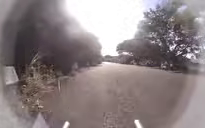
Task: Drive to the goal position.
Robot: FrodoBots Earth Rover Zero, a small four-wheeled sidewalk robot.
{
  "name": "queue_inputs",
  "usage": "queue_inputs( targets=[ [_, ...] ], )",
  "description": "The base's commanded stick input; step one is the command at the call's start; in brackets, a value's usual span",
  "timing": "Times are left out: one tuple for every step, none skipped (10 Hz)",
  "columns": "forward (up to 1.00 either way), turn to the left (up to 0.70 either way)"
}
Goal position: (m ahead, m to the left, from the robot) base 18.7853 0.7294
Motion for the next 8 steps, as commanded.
queue_inputs(
  targets=[
    [0.70,0.00],
    [0.70,0.00],
    [0.70,0.00],
    [0.70,0.00],
    [0.70,-0.03],
    [0.70,-0.15],
    [0.70,-0.27],
    [0.70,-0.35]
  ],
)
